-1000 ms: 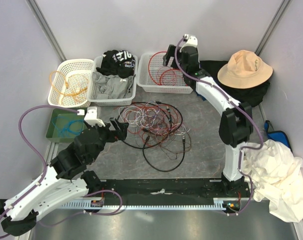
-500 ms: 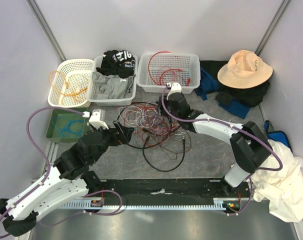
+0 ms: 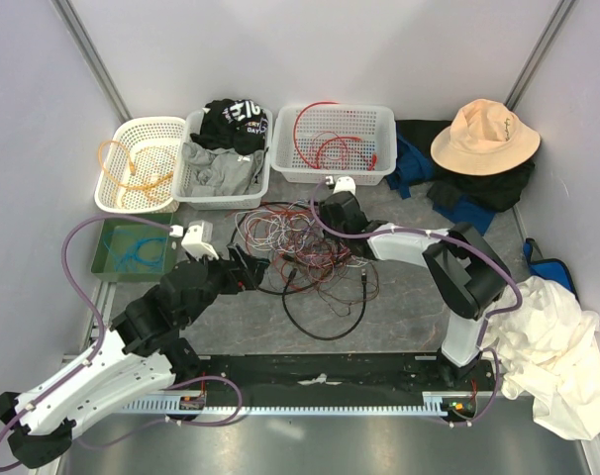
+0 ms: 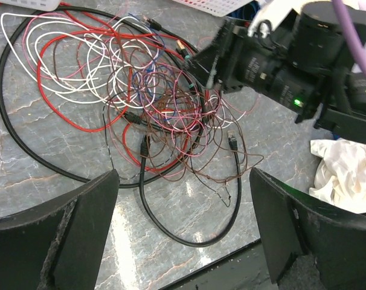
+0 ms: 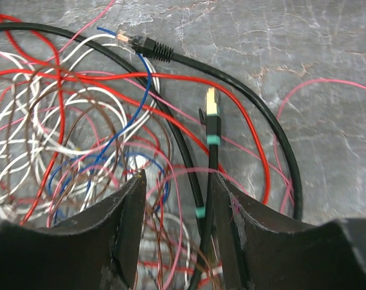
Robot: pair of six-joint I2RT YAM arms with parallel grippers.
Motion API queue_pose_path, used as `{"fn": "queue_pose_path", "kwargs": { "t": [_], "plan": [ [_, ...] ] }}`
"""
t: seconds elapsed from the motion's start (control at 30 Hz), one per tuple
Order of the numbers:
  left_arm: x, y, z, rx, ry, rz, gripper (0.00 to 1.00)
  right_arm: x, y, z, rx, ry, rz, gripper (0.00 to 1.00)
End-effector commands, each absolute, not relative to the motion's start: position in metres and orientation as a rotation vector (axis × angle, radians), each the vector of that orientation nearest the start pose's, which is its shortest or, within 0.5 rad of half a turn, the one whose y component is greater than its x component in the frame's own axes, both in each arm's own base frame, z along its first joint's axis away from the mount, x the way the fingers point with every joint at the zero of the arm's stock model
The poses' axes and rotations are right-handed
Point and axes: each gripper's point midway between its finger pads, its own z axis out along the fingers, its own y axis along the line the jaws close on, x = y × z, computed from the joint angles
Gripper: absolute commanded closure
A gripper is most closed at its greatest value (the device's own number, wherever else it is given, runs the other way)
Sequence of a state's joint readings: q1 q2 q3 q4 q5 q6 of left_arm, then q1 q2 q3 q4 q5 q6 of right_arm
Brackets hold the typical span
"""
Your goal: Untangle the cables
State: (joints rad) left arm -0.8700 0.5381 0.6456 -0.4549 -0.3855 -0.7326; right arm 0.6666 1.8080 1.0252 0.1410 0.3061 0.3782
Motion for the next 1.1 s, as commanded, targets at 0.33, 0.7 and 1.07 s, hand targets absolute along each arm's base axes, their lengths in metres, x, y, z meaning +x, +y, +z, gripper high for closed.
{"fn": "queue_pose_path", "kwargs": {
  "t": [0.33,0.7,1.07],
  "plan": [
    [0.195,-0.174,0.220,-0.172,1.955,-0.765,0.05,0.405,0.278,0.034,-0.161,2.227,0.265,0.44],
    [0.191,-0.172,0.219,-0.181,1.947,-0.786,0.05,0.384,0.299,0.008,-0.254,2.296,0.300,0.97],
    [0.195,-0.169,0.229,-0.179,1.917,-0.764,0.05,0.339,0.282,0.170,-0.208,2.000,0.456,1.00]
  ]
}}
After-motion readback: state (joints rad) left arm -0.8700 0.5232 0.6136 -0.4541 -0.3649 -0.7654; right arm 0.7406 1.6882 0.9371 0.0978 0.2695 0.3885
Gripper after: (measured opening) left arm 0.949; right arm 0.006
